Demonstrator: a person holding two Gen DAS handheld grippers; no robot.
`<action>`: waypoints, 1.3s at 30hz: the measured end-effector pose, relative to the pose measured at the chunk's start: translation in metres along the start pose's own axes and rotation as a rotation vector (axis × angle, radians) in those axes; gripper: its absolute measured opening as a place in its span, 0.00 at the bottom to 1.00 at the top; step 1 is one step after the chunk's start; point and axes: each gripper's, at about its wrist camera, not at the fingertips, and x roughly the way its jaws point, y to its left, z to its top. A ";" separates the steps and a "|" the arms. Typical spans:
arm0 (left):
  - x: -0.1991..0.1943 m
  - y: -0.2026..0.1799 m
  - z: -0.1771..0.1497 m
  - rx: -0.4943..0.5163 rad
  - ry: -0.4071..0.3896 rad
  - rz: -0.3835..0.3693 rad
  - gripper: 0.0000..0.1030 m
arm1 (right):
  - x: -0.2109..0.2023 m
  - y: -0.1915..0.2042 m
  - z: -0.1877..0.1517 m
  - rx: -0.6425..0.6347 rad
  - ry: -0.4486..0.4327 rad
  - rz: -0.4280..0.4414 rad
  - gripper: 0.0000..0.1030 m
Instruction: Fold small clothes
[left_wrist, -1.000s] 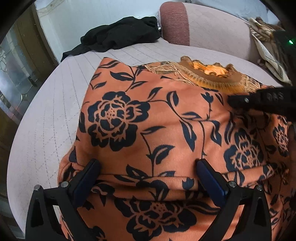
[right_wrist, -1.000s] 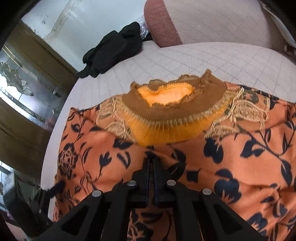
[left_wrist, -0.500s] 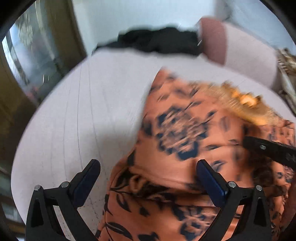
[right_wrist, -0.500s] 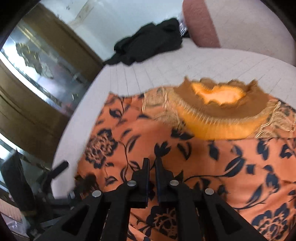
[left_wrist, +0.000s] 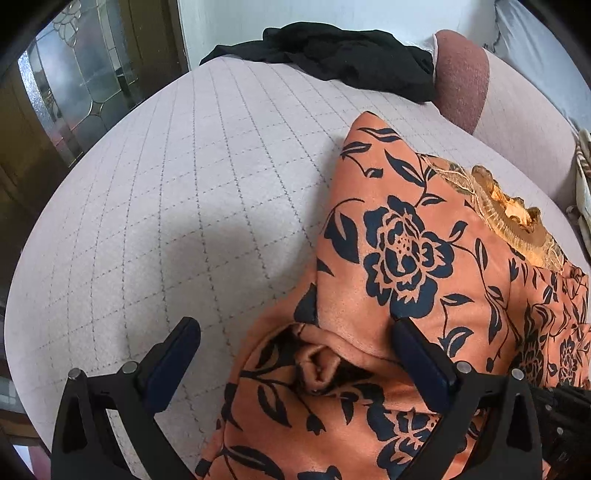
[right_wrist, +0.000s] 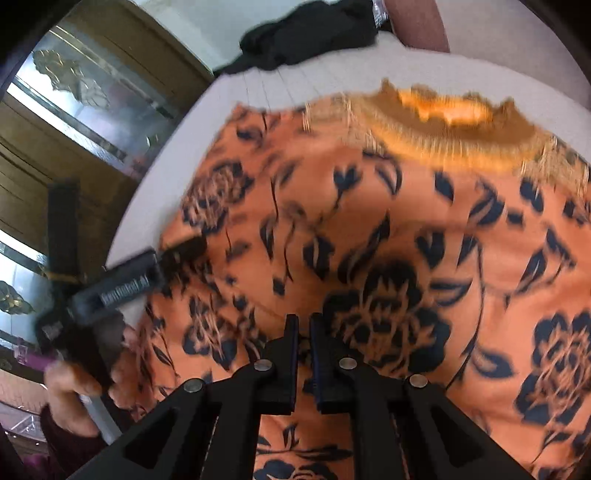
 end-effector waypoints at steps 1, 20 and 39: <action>0.001 -0.001 0.001 -0.001 0.006 -0.006 1.00 | -0.001 0.001 -0.003 0.002 -0.017 -0.011 0.09; -0.033 -0.033 -0.051 0.259 -0.101 -0.074 1.00 | -0.056 -0.017 -0.105 0.125 -0.103 -0.081 0.42; -0.063 -0.025 -0.165 0.297 -0.063 -0.035 1.00 | -0.086 0.012 -0.197 0.014 -0.208 -0.411 0.39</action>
